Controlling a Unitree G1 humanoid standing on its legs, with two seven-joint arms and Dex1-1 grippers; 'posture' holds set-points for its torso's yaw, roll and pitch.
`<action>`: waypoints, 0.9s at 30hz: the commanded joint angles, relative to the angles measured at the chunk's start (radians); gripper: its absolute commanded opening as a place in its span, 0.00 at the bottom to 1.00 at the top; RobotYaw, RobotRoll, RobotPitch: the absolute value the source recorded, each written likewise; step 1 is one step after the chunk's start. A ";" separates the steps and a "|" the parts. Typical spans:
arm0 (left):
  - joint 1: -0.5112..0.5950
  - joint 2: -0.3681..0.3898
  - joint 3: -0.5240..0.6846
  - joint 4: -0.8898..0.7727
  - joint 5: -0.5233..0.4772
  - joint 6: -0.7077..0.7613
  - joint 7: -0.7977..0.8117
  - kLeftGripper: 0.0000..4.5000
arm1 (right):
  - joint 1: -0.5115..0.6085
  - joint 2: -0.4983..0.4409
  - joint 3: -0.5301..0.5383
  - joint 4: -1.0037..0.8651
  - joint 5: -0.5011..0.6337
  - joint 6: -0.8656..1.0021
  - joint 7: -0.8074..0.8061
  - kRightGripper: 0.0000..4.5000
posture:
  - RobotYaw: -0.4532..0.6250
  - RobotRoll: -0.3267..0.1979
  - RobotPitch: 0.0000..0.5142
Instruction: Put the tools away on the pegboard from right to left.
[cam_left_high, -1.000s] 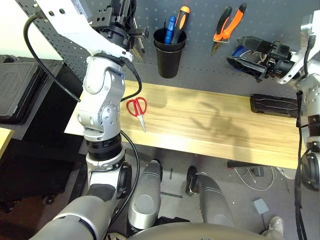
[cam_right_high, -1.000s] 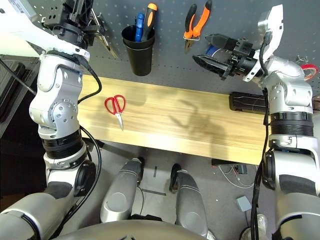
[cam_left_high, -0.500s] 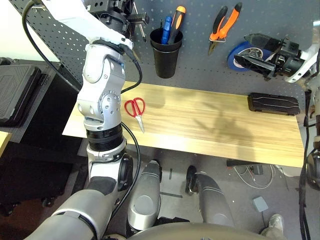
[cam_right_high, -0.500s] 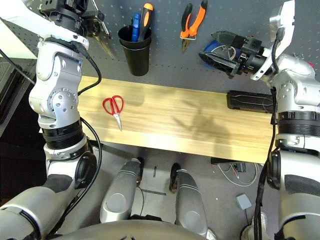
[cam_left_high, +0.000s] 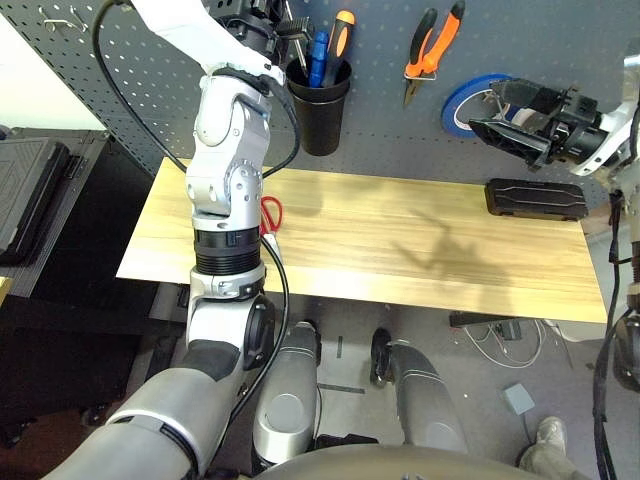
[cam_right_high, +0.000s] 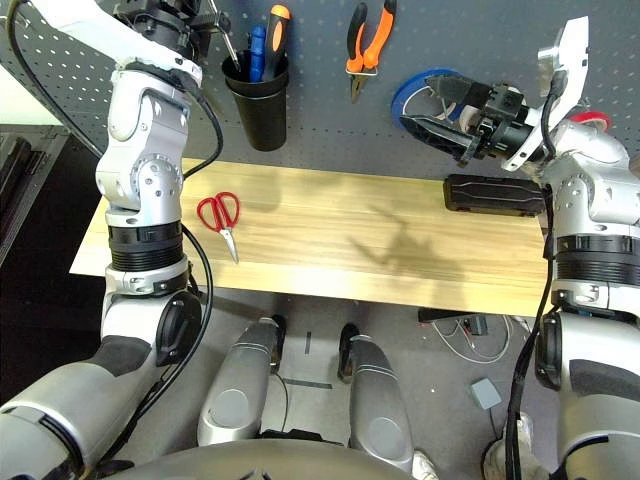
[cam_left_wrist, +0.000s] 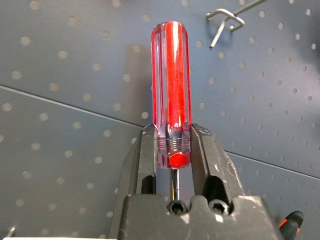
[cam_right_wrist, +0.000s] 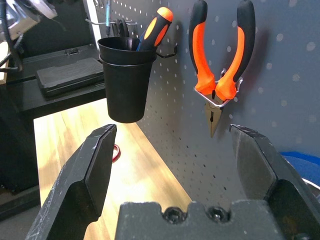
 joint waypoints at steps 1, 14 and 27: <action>-0.009 0.002 -0.026 0.049 0.036 -0.046 -0.023 0.18 | 0.025 0.005 -0.021 -0.027 0.011 0.000 -0.011 1.00 | 0.58 0.62 0.45; 0.026 0.011 -0.054 0.090 0.091 -0.047 -0.036 0.52 | 0.034 0.027 -0.007 -0.043 0.004 -0.010 -0.024 1.00 | 0.59 0.62 0.47; 0.042 0.041 -0.047 -0.029 0.104 -0.006 -0.010 0.99 | 0.017 0.061 0.009 -0.037 0.001 -0.008 -0.015 1.00 | 0.61 0.62 0.49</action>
